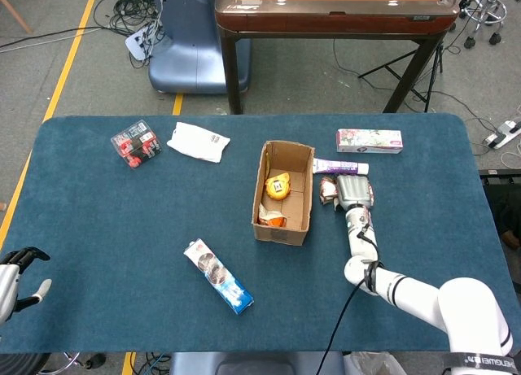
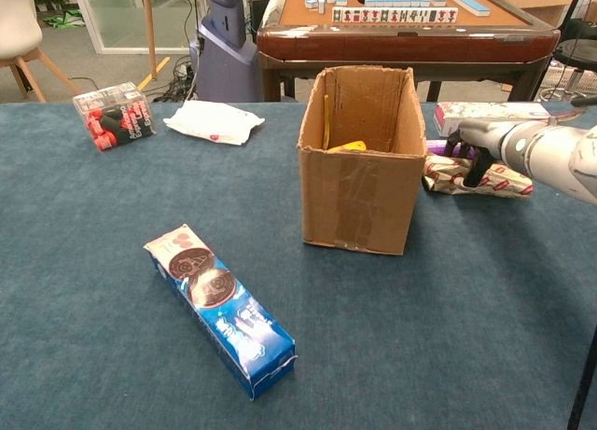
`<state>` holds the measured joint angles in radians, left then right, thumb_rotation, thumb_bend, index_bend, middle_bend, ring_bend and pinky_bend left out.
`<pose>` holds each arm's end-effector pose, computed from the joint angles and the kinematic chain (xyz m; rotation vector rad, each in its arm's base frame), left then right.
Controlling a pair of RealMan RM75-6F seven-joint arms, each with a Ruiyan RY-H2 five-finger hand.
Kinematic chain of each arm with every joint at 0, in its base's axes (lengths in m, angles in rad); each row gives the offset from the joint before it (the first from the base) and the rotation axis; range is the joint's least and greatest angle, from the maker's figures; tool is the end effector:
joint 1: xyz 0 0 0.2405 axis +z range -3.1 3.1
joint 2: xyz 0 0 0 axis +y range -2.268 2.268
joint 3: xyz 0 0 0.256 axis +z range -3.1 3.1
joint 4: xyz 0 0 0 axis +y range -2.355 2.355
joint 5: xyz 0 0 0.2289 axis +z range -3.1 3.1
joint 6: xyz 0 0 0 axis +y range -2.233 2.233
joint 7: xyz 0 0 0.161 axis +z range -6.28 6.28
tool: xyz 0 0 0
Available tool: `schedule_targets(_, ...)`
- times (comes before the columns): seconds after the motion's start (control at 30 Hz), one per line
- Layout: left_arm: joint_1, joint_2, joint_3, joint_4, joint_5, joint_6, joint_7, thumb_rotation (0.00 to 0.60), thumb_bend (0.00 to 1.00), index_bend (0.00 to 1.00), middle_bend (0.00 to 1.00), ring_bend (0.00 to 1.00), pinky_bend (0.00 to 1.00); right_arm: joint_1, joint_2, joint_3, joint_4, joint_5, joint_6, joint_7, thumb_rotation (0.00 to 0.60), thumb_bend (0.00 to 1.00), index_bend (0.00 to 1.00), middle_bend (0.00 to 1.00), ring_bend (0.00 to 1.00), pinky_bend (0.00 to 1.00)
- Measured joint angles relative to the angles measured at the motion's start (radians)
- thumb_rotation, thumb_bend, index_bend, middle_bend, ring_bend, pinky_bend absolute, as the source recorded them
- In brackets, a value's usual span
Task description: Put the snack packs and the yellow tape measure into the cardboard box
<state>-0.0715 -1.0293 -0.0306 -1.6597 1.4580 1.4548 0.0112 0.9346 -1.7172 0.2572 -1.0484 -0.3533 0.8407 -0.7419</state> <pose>-0.3285 0.1904 0.1620 -1.3812 -0.9225 -0.8075 -0.2072 -0.4488 -0.0502 1.5283 -1.1119 0.4406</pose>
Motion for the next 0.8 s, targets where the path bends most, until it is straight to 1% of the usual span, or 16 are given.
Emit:
schedule_targets(0.2, 0.000, 0.000, 0.000, 0.000, 0.000, 0.000, 0.002, 0.600, 0.26, 0.39, 0.34, 0.32, 0.62, -0.022, 0.027, 0.004, -0.044, -0.038, 0.026, 0.035, 0.600, 0.50, 0.34, 0.45, 0.33, 0.36)
schedule_targets(0.47, -0.002, -0.003, 0.000, 0.002, -0.003, -0.005, 0.008, 0.600, 0.26, 0.39, 0.34, 0.32, 0.62, -0.055, 0.083, 0.011, -0.118, -0.074, 0.063, 0.073, 0.600, 0.51, 0.35, 0.45, 0.34, 0.36)
schedule_targets(0.67, -0.003, -0.005, 0.000, 0.004, -0.007, -0.010, 0.011, 0.600, 0.26, 0.39, 0.34, 0.32, 0.62, -0.074, 0.148, 0.024, -0.213, -0.100, 0.115, 0.087, 0.600, 0.51, 0.35, 0.45, 0.34, 0.36)
schedule_targets(0.8, -0.005, -0.007, 0.000, 0.006, -0.009, -0.014, 0.014, 0.600, 0.26, 0.39, 0.34, 0.32, 0.62, -0.086, 0.209, 0.040, -0.312, -0.126, 0.174, 0.091, 0.600, 0.51, 0.35, 0.45, 0.34, 0.36)
